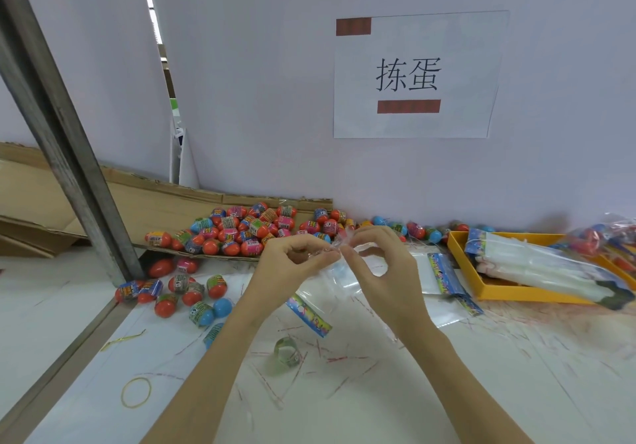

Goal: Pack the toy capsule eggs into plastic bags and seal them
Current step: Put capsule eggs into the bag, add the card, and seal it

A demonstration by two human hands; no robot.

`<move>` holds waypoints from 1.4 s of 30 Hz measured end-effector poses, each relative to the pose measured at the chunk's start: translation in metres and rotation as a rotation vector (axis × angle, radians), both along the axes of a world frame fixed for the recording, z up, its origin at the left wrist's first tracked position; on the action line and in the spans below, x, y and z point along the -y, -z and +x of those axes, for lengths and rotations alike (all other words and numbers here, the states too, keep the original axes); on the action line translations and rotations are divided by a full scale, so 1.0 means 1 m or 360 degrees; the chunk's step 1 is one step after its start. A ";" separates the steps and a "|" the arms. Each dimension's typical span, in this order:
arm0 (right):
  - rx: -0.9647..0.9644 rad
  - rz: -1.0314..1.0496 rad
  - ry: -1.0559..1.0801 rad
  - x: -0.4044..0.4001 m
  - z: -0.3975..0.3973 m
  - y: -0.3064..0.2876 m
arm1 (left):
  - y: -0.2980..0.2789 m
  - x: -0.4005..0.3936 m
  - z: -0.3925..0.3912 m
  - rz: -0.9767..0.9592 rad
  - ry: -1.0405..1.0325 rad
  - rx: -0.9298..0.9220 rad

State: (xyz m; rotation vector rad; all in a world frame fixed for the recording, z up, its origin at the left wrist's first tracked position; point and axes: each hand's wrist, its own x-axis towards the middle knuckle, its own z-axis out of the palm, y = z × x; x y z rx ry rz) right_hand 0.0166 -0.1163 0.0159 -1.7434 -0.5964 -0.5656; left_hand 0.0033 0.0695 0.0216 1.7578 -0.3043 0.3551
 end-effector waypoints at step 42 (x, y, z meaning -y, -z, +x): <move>-0.0986 0.0499 -0.0709 0.015 0.003 -0.008 | 0.005 -0.013 0.006 0.0425 -0.0269 0.0049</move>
